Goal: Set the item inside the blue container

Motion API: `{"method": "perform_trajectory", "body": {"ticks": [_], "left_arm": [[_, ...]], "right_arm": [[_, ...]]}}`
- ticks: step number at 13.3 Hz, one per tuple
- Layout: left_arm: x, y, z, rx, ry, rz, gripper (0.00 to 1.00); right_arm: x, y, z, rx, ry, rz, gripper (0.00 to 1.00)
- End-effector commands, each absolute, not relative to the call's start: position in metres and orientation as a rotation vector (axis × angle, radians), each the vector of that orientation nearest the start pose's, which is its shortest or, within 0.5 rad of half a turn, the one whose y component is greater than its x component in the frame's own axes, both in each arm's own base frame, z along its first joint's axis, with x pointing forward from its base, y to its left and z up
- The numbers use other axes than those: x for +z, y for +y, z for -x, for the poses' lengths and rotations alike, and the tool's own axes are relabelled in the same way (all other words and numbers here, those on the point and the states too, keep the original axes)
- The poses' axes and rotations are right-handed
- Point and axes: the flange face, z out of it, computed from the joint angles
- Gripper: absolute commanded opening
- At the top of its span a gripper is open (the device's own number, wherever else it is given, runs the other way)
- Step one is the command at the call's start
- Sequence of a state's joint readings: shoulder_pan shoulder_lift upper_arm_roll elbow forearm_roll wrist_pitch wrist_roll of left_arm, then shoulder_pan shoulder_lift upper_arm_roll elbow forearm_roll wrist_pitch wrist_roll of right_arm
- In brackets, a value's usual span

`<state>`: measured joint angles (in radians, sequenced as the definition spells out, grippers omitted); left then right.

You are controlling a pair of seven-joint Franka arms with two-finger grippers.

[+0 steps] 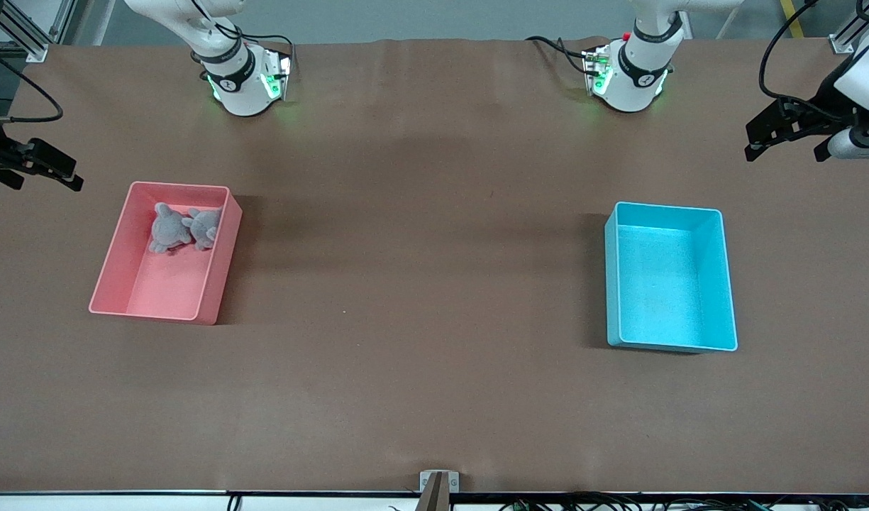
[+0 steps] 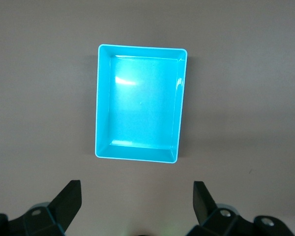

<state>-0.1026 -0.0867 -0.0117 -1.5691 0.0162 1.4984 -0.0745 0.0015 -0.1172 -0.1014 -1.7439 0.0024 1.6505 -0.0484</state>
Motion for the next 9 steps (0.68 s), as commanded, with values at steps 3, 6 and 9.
{"method": "perform_trajectory", "body": {"ticks": [3, 6, 9], "left_arm": [[0.6726, -0.0566, -0.5152, -0.031, 0.08, 3.104, 1.0], [0.6717, -0.0549, -0.5164, -0.029, 0.058, 3.103, 1.0], [0.6686, -0.0546, -0.5174, -0.017, 0.064, 3.105, 1.0]], "right_arm": [[0.6255, -0.0531, -0.5198, -0.075, 0.067, 3.125, 1.0], [0.6273, -0.0511, -0.5165, -0.035, 0.064, 3.124, 1.0], [0.6287, -0.0507, -0.5129, 0.013, 0.061, 3.122, 1.0]]}}
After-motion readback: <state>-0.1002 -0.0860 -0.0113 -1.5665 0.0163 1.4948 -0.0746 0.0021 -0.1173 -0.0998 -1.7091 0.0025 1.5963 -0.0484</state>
